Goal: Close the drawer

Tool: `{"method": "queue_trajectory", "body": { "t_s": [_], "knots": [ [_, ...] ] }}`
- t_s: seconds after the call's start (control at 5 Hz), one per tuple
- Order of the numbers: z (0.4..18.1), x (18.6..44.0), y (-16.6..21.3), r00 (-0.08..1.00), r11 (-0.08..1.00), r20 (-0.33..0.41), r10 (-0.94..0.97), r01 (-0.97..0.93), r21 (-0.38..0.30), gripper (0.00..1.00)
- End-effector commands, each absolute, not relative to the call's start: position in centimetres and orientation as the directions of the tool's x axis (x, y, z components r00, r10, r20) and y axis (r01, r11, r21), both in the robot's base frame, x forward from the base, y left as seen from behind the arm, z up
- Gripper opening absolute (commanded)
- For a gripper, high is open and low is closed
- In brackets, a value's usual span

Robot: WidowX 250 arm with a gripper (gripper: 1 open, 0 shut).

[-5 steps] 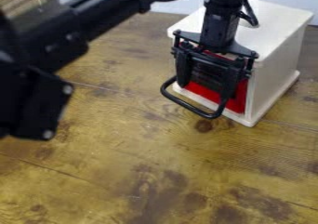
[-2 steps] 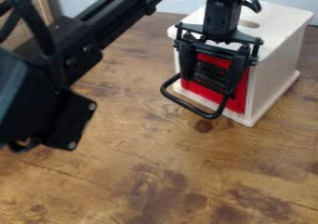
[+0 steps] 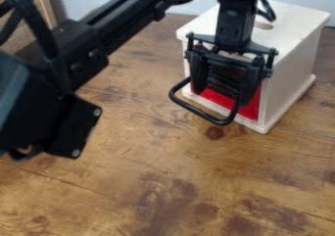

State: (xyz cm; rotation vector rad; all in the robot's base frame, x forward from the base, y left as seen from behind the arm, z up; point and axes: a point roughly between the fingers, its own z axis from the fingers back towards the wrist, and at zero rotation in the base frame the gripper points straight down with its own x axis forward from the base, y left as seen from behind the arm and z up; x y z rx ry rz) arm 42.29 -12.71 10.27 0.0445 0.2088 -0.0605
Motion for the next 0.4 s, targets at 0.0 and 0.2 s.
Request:
{"method": "queue_trajectory", "body": {
  "t_s": [0.0,0.2],
  "knots": [
    [15.72,42.15,-11.75,0.993,0.999,-0.107,-0.048,0.048,-0.003,1.0],
    [15.73,42.08,-11.72,0.992,0.999,-0.12,-0.045,0.044,-0.011,1.0]
  ]
}}
